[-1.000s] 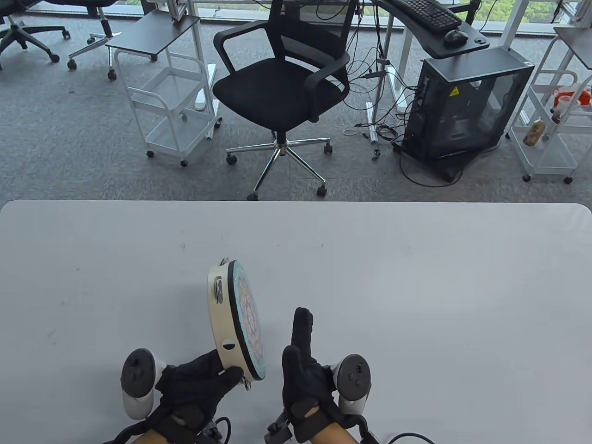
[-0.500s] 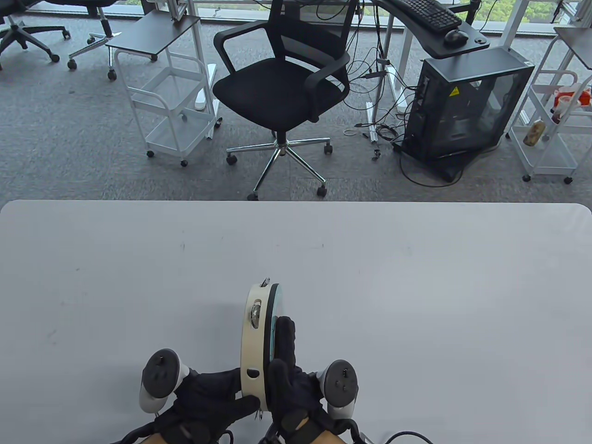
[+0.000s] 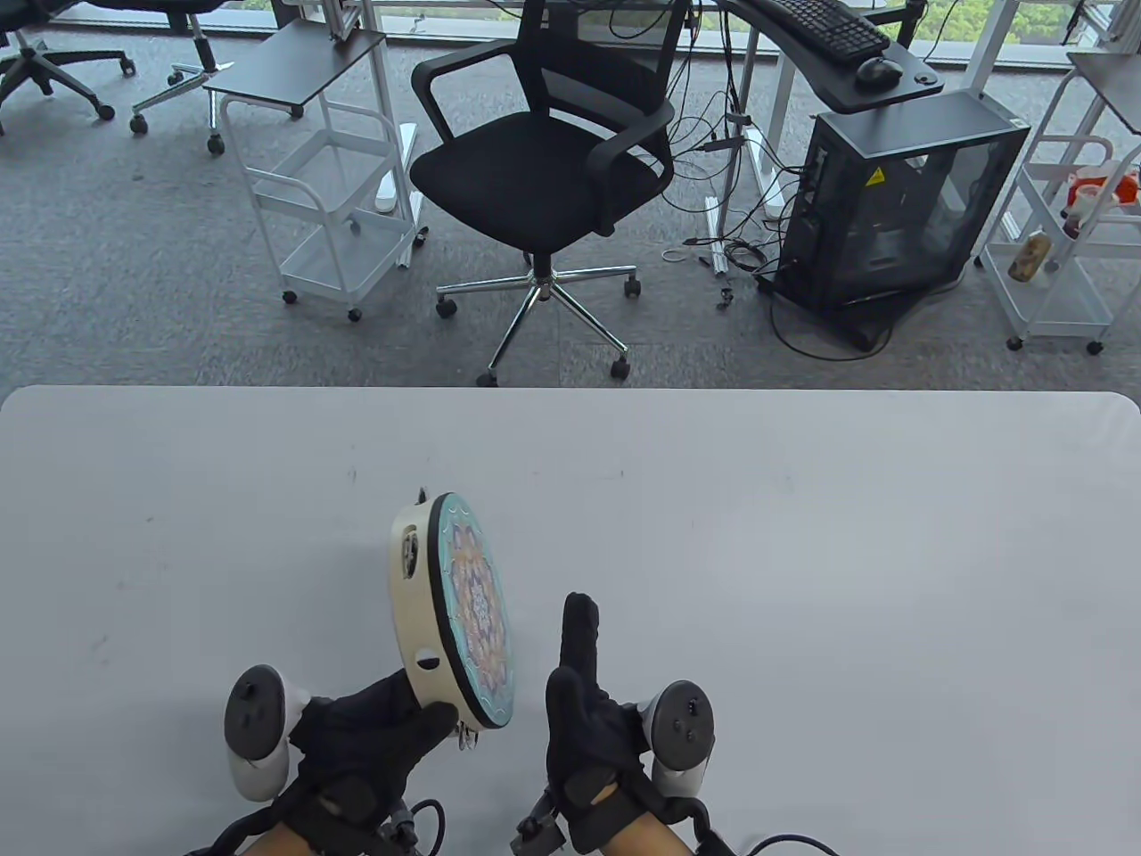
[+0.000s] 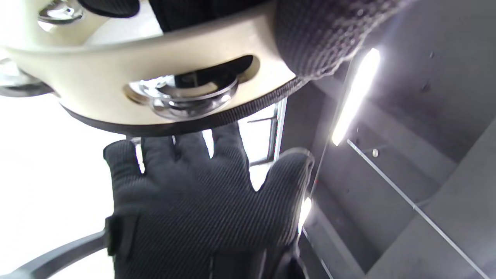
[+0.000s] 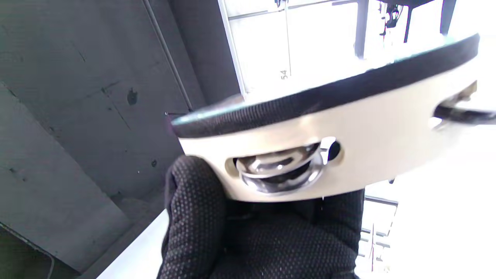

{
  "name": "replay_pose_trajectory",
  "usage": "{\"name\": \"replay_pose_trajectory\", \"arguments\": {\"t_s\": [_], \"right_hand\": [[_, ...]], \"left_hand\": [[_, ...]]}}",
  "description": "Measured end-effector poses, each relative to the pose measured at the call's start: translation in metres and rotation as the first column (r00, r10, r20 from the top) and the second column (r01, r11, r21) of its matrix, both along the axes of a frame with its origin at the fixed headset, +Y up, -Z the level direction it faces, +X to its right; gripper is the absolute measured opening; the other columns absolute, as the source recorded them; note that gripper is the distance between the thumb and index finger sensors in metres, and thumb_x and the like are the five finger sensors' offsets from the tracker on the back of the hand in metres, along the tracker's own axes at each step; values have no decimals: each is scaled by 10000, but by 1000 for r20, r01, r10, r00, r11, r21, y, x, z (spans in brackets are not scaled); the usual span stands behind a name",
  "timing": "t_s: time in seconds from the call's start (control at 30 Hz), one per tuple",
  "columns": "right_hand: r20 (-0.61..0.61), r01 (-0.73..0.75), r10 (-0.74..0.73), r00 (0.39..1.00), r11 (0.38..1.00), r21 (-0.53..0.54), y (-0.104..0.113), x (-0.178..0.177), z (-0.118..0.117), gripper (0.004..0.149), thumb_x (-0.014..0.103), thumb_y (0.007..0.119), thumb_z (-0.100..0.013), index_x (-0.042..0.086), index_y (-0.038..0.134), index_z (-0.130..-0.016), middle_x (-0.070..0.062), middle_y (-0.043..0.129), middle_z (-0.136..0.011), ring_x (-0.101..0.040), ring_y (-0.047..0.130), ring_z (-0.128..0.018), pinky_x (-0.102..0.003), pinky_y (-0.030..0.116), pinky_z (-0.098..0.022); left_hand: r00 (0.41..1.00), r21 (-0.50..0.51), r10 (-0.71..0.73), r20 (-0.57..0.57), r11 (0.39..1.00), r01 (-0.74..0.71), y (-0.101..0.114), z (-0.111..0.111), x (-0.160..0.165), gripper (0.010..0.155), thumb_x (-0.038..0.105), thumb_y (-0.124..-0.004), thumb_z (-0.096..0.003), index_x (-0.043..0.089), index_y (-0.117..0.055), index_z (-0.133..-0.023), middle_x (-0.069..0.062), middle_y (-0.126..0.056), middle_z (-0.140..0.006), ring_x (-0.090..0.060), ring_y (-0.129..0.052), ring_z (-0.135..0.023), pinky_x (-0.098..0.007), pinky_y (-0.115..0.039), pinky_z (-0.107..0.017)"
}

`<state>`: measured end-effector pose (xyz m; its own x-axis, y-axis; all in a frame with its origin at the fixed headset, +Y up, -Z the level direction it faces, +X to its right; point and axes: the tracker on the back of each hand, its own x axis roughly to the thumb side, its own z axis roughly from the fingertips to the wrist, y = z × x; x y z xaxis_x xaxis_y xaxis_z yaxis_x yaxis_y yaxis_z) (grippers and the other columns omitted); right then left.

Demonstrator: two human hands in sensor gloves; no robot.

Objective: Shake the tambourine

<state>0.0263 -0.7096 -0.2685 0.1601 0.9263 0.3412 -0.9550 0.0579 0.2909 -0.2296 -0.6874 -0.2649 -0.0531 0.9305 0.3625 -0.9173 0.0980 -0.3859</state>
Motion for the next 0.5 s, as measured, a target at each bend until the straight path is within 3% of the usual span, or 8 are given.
{"name": "replay_pose_trajectory", "arguments": {"t_s": [0.07,0.13,0.2,0.23,0.27,0.3,0.33,0.5], "right_hand": [[2,0,0,1000,1000,-1,0,-1,0,927,707,363,-519,40,-33,-1029,-342,-117,-995,-628,-101,-863,-774,110,-535],[-14,-16,16,1000,1000,0,-1,-8,1,925,702,366,-523,38,-30,-1030,-344,-111,-997,-629,-97,-864,-774,110,-534],[-115,-73,78,990,996,41,-1,-28,8,922,703,339,-510,40,-64,-1008,-331,-164,-966,-611,-157,-829,-773,51,-498],[-59,-71,72,996,997,13,-4,-16,12,920,727,270,-515,49,-78,-1028,-340,-126,-1007,-642,-96,-874,-786,117,-535],[6,-11,11,1000,1000,3,-5,-19,9,919,724,305,-514,39,-15,-1035,-352,-72,-1007,-646,-57,-868,-784,135,-520],[-27,37,-37,999,999,-12,-6,-20,10,916,711,349,-507,51,-13,-1029,-334,-103,-1002,-628,-100,-864,-780,86,-520],[-74,23,-24,997,1000,-11,-4,-22,12,914,712,339,-505,66,-53,-1020,-318,-150,-994,-614,-150,-858,-775,43,-521],[-55,-18,18,998,1000,2,-5,-23,8,915,718,314,-509,54,-49,-1023,-335,-128,-996,-631,-117,-859,-780,83,-521]], "left_hand": [[1000,5,-6,3,1000,6,-1,1,2,477,417,-834,-523,247,-757,-962,-13,-899,-938,-349,-866,-918,-680,-594,-674],[994,40,-54,100,998,51,-2,1,13,478,417,-842,-517,245,-768,-957,-8,-910,-933,-350,-870,-920,-688,-592,-671],[920,126,-187,344,980,152,-4,6,42,479,416,-837,-518,248,-763,-961,9,-907,-937,-323,-874,-929,-697,-586,-672],[913,125,-218,343,975,186,-6,9,39,490,460,-798,-529,287,-690,-975,17,-843,-949,-324,-842,-921,-662,-583,-696],[960,98,-132,246,989,111,-2,10,40,485,421,-829,-512,242,-752,-956,-35,-900,-908,-356,-887,-878,-692,-592,-676],[967,95,-129,222,989,110,-1,10,40,484,403,-853,-482,222,-800,-928,-57,-944,-868,-363,-919,-848,-699,-605,-663],[938,137,-180,295,980,145,-1,9,41,484,420,-828,-510,237,-759,-952,-42,-910,-897,-344,-893,-876,-685,-601,-675],[948,125,-177,265,981,148,-1,9,38,483,419,-828,-512,241,-756,-955,-33,-908,-906,-345,-892,-883,-689,-593,-678]]}}
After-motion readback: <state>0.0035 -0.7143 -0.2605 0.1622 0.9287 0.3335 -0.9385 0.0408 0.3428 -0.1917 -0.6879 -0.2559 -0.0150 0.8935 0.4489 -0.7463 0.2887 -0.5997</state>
